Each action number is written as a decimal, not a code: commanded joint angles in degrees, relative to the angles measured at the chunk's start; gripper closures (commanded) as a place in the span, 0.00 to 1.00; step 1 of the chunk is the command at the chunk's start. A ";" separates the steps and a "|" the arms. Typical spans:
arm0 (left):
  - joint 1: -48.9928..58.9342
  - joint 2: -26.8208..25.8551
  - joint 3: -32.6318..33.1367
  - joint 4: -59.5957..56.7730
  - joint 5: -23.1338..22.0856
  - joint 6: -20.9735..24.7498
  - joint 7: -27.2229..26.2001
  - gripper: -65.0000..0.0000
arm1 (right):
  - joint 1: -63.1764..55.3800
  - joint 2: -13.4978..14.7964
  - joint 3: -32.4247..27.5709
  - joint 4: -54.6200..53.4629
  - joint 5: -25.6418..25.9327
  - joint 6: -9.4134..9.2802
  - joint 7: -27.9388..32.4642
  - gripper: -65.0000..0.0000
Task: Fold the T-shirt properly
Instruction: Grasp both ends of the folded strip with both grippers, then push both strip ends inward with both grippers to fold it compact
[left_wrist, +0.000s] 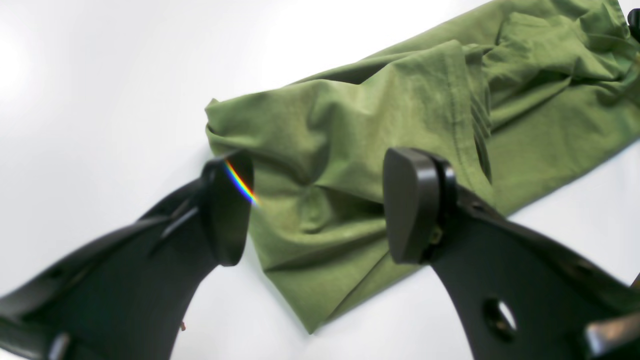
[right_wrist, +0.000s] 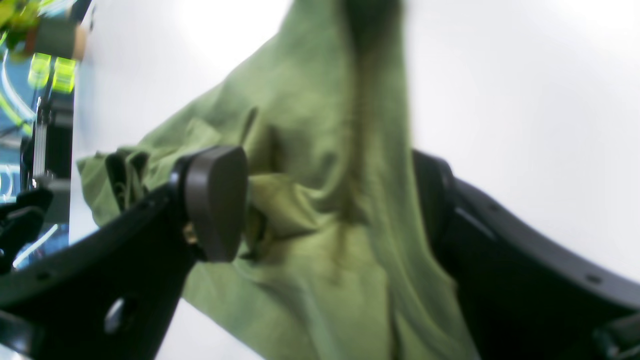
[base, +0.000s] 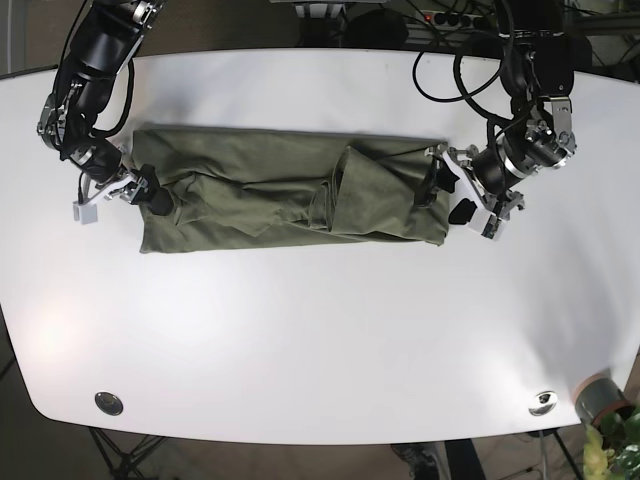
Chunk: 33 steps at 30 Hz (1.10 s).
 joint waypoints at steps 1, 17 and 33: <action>-0.67 -0.62 -0.27 0.94 -0.83 -0.07 -1.37 0.40 | 0.51 0.24 -1.42 0.76 -0.59 -0.39 -0.56 0.31; -0.41 -0.71 -0.27 -6.62 -0.92 -0.07 -1.55 0.40 | 2.18 -0.29 -2.04 0.85 -0.59 -0.48 -0.47 0.88; -2.87 -0.44 0.00 -11.54 -0.92 0.36 -1.63 0.41 | -0.28 -0.73 -2.04 13.68 -0.59 -7.95 -0.65 0.97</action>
